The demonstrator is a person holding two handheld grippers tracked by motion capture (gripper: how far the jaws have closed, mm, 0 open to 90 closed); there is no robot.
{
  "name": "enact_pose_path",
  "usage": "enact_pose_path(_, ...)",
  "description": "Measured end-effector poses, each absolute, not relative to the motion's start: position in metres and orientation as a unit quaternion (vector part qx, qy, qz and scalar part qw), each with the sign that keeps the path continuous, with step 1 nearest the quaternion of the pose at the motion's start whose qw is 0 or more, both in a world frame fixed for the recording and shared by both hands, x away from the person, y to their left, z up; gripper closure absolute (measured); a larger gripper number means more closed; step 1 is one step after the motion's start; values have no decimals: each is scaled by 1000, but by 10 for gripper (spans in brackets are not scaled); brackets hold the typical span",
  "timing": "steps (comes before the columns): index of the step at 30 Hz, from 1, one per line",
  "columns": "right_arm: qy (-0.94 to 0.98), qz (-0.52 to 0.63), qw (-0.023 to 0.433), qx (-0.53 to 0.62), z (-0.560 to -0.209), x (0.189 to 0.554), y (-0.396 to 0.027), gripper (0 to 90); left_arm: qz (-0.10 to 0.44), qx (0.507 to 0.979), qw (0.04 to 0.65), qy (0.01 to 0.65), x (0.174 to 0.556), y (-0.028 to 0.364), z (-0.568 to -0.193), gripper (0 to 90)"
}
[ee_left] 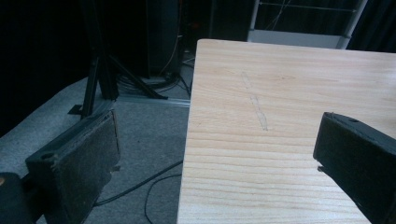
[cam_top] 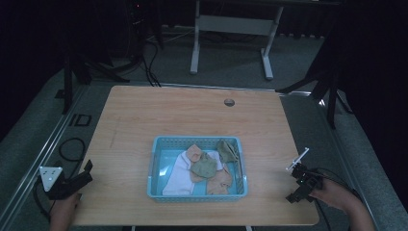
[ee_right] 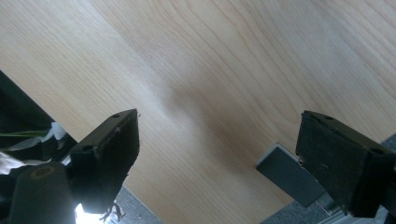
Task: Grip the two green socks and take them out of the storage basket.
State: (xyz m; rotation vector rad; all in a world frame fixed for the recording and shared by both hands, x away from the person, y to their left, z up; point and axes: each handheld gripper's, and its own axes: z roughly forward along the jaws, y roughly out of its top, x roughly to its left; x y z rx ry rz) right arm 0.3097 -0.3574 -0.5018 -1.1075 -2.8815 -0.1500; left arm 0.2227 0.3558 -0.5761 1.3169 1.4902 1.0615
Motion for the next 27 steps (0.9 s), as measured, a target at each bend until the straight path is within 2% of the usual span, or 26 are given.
enact_pose_path(16,-957,-43,14,-285,-487,311,-322,153,424,527,430,598,223,356,-576,7)
enact_pose_path(20,-964,-37,22,-261,-481,313,-307,192,424,528,430,598,223,356,-576,7)
enact_pose_path(27,-972,-33,15,-234,-470,319,-282,187,423,528,430,598,223,356,-576,7)
